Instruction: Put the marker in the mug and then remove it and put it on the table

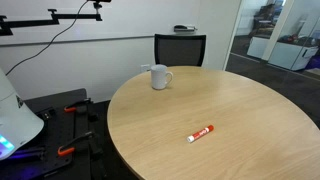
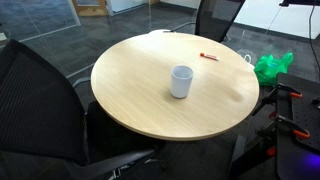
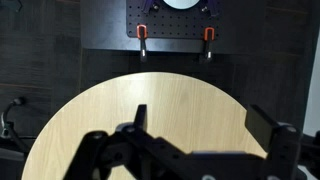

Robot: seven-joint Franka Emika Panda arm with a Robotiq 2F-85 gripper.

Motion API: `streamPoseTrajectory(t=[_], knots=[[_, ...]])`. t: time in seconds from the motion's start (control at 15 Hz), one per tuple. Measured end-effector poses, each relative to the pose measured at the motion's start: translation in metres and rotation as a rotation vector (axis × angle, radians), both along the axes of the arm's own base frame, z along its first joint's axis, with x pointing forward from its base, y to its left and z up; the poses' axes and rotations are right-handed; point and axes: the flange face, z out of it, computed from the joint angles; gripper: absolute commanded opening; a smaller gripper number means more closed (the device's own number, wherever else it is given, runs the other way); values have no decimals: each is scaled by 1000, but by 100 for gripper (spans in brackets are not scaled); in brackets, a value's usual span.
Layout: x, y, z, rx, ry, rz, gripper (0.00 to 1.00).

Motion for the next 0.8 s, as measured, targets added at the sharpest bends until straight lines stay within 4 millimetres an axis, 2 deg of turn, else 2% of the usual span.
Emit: streamPoseTrajectory(t=[0.53,0.8], knots=[[0,0,0,0,0,0,100],[9,-3,2,-25,-61,-19,100]])
